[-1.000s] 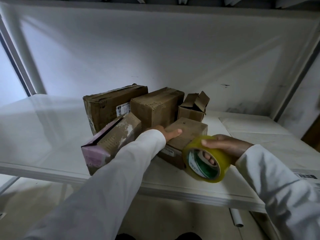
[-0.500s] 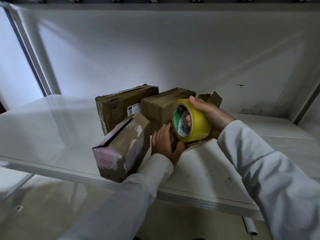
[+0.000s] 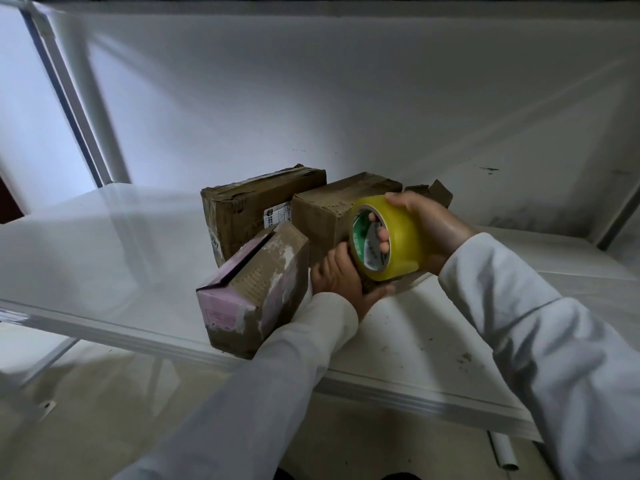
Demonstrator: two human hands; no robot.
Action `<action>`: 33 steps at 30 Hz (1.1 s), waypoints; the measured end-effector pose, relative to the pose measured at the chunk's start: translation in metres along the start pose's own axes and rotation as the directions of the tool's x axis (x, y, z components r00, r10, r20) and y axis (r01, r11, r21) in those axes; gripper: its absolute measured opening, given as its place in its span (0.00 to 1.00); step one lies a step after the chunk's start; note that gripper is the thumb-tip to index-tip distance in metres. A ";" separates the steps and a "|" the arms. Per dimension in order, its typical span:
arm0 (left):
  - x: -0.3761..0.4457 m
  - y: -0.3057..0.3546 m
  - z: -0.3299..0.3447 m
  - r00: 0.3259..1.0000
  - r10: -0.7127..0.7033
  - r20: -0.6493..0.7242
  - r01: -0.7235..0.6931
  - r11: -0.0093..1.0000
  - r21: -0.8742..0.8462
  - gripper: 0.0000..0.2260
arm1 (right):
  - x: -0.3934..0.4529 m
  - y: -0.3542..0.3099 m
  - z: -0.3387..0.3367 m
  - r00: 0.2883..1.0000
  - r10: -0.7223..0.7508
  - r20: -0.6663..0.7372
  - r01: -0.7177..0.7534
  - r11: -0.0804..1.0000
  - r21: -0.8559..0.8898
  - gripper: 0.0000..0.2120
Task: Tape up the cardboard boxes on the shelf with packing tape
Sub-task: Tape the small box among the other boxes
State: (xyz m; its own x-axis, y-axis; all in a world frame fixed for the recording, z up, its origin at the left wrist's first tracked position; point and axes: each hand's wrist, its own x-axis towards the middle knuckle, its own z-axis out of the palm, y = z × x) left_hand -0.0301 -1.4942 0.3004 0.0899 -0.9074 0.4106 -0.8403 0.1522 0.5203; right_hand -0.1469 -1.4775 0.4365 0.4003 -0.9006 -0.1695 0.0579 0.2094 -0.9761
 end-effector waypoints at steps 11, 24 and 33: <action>0.023 0.006 -0.007 0.929 -0.269 0.252 0.315 0.935 -0.161 0.45 | -0.025 0.017 -0.015 0.956 0.217 -0.199 -0.282 0.873 -0.398 0.17; 0.008 -0.003 -0.023 0.889 -0.264 0.374 0.363 0.905 -0.222 0.57 | -0.018 0.045 -0.028 0.938 0.243 -0.249 -0.310 0.909 -0.279 0.16; 0.028 0.023 -0.046 0.929 -0.200 0.313 0.327 0.840 -0.433 0.28 | -0.012 0.063 -0.031 0.927 0.246 -0.284 -0.309 0.930 -0.201 0.21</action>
State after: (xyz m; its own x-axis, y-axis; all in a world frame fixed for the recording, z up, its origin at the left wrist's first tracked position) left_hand -0.0221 -1.4984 0.3587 0.0839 -0.9955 0.0429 -0.4447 0.0011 0.8957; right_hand -0.1766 -1.4651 0.3732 0.1256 -0.8911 -0.4361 -0.2530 0.3962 -0.8826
